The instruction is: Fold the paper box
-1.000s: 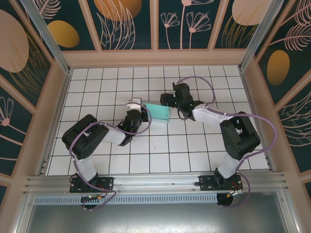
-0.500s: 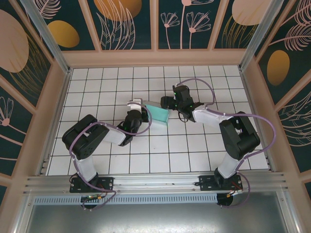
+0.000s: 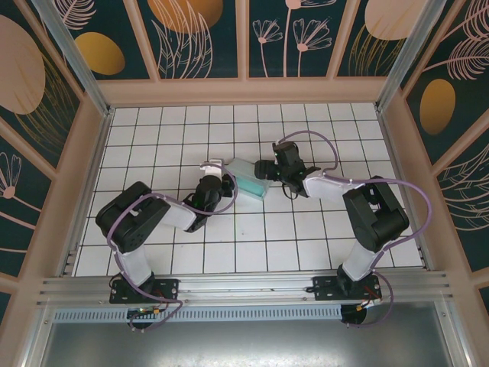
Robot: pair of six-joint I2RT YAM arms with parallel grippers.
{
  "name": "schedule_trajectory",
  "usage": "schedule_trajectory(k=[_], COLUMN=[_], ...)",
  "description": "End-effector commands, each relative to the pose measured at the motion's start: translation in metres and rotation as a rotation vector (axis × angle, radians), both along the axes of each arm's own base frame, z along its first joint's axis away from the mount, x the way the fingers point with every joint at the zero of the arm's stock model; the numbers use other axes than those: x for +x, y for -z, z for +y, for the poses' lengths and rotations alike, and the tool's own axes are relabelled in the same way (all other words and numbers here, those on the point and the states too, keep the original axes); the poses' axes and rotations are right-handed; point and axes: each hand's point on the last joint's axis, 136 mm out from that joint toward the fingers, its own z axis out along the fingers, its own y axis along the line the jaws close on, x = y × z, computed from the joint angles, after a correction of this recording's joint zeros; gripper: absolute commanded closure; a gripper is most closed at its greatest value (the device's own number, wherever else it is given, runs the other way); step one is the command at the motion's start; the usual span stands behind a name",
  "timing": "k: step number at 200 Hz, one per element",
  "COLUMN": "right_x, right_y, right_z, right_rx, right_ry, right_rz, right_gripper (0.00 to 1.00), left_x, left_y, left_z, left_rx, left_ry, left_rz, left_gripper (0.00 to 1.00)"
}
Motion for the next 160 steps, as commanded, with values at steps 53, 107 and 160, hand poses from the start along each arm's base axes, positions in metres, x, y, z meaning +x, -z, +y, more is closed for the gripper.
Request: schedule_trajectory(k=[53,107,160], right_x=[0.004,0.005,-0.003], right_y=[-0.002,-0.001,0.010], right_z=[0.013,0.013,0.016], right_rx=[0.027,0.017,-0.022], right_ry=[-0.034,-0.040,-0.072], right_rz=[-0.016,-0.009,0.007], right_gripper=[0.15,0.15,0.15], left_x=[-0.035,-0.044,-0.043], left_y=[-0.034,-0.080,-0.147], left_z=[0.012,0.027,0.041], left_rx=[-0.095,-0.152,-0.176], left_ry=[0.062,0.024,-0.018], left_rz=[-0.051,-0.093,-0.201], left_gripper=[0.19,0.12,0.05])
